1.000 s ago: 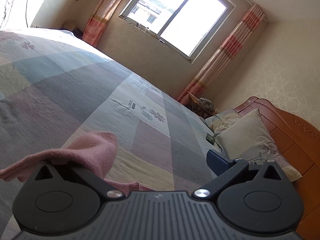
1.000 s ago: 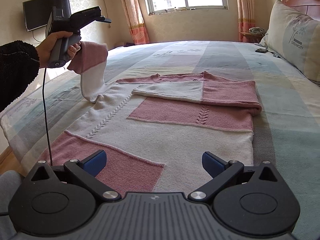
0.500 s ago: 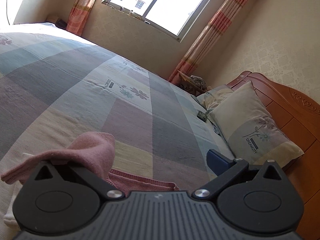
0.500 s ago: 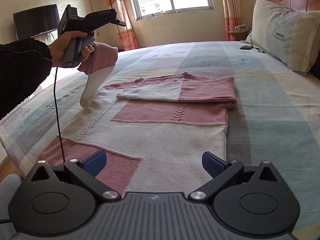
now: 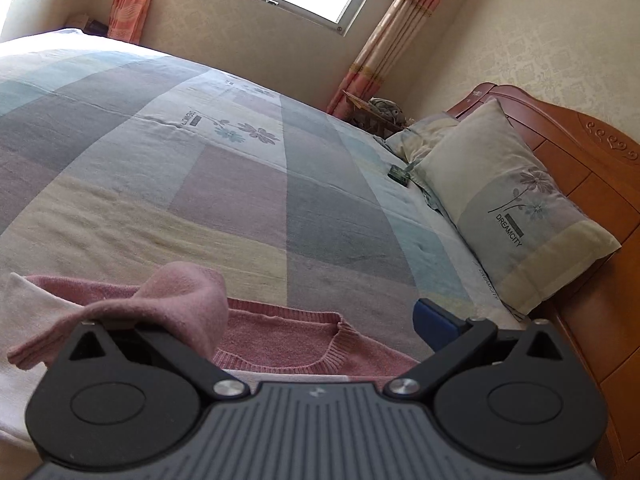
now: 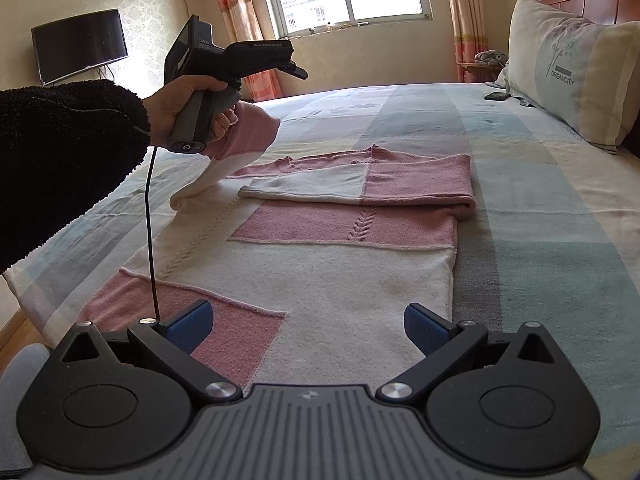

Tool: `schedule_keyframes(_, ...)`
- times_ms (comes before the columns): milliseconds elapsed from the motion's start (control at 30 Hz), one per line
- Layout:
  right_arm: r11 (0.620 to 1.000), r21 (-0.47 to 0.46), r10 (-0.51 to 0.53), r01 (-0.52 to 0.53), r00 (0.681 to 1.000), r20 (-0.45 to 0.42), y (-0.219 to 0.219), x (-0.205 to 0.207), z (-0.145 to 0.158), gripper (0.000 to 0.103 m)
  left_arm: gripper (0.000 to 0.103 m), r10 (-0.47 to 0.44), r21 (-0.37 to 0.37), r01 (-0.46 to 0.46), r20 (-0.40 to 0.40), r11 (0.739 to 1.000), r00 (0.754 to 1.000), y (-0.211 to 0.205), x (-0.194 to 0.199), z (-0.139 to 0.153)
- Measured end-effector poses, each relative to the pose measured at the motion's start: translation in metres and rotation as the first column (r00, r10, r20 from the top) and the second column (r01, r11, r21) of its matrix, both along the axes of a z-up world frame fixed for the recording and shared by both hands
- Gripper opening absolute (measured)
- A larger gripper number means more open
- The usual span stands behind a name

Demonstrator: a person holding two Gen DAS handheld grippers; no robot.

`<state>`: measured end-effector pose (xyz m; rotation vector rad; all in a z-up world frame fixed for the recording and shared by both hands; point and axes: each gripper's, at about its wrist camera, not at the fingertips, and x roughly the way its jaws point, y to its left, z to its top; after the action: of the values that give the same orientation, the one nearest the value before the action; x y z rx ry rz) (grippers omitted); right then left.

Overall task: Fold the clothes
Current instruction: 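Carry the pink sleeve across the chest panel toward the collar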

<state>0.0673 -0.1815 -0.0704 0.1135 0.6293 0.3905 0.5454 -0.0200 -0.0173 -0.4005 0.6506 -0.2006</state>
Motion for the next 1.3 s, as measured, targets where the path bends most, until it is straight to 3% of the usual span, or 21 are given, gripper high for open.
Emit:
schedule_keyframes(267,1.0,0.002,0.0,0.0,1.0,0.0,0.0,0.0,0.0,0.103,0.102,-0.074,0.053,0.077,-0.061,0.996,0.995,-0.023,0.001,-0.03)
schedule_keyframes(400,1.0,-0.013,0.003,-0.003,1.0,-0.004,0.003,0.001,-0.002,0.103,0.102,-0.185,0.162,0.209,-0.149,0.965,0.971,-0.043,0.001,-0.055)
schedule_keyframes(600,1.0,-0.021,0.004,-0.004,1.0,-0.004,0.006,0.003,-0.002,0.103,0.102,-0.255,0.198,0.291,-0.191,0.936,0.948,-0.049,-0.017,-0.075)
schedule_keyframes(700,1.0,-0.026,0.008,-0.008,1.0,-0.001,0.008,0.002,-0.002,0.103,0.102,-0.267,0.171,0.295,-0.169,0.94,0.949,-0.039,-0.031,-0.074)
schedule_keyframes(800,1.0,-0.027,0.009,-0.009,1.0,0.0,0.008,0.003,-0.002,0.103,0.102,-0.234,0.097,0.248,-0.136,0.964,0.963,-0.022,-0.042,-0.071)
schedule_keyframes(933,1.0,-0.027,0.003,-0.003,1.0,0.0,0.007,0.003,-0.002,0.103,0.102,-0.107,-0.018,0.105,-0.096,0.994,0.99,0.005,-0.046,-0.068)
schedule_keyframes(1067,1.0,-0.026,0.007,-0.007,1.0,0.002,0.008,0.003,-0.002,0.103,0.102,0.0,-0.08,-0.006,-0.072,0.997,0.997,0.019,-0.037,-0.061)
schedule_keyframes(1300,0.999,-0.035,0.011,-0.011,1.0,-0.003,0.011,0.004,-0.003,0.103,0.102,-0.142,-0.009,0.141,-0.015,0.99,0.99,-0.037,-0.02,-0.037)
